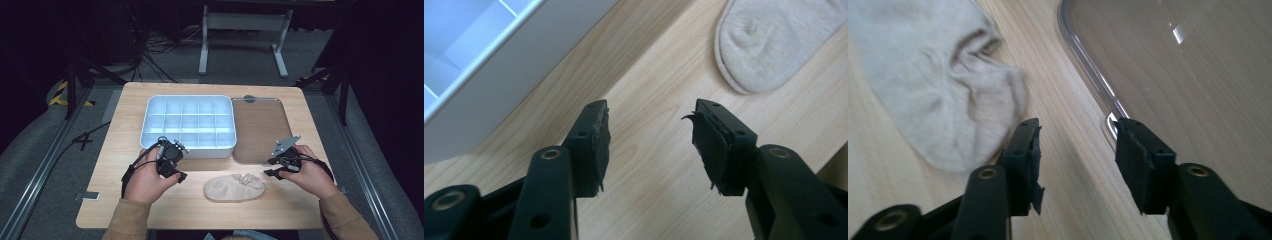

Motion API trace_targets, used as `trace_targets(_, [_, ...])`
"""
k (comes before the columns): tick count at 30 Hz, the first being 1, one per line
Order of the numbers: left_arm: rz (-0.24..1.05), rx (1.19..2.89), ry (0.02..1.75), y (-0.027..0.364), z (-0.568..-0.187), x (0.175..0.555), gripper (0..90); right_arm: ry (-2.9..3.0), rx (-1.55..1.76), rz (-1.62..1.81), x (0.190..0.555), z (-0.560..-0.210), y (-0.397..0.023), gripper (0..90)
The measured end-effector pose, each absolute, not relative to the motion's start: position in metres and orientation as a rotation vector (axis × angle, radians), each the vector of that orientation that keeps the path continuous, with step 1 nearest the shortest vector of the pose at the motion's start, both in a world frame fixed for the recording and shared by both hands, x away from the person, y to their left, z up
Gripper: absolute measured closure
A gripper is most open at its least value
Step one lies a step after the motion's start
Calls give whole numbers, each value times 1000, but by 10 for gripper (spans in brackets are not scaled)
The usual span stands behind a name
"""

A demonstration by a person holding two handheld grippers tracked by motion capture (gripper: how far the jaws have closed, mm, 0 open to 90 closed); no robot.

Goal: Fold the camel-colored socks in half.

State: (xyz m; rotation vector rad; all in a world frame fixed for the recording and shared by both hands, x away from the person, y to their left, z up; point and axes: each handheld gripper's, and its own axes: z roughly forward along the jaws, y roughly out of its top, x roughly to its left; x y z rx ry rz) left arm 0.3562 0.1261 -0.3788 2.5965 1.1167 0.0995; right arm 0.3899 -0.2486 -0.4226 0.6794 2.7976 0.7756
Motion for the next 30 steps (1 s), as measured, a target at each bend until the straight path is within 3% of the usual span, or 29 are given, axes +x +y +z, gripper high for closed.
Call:
trace_targets(11, [5,2506,1079,109,-375,356,529,2713,680,887,379,-409,-252,516])
trace_targets(14, [76,2566,1015,94,-372,351,552,2695,686,900,378,-411,-252,473])
trace_targets(30, [53,2558,939,62,-378,348,552,2710,704,870,372,-421,-252,425])
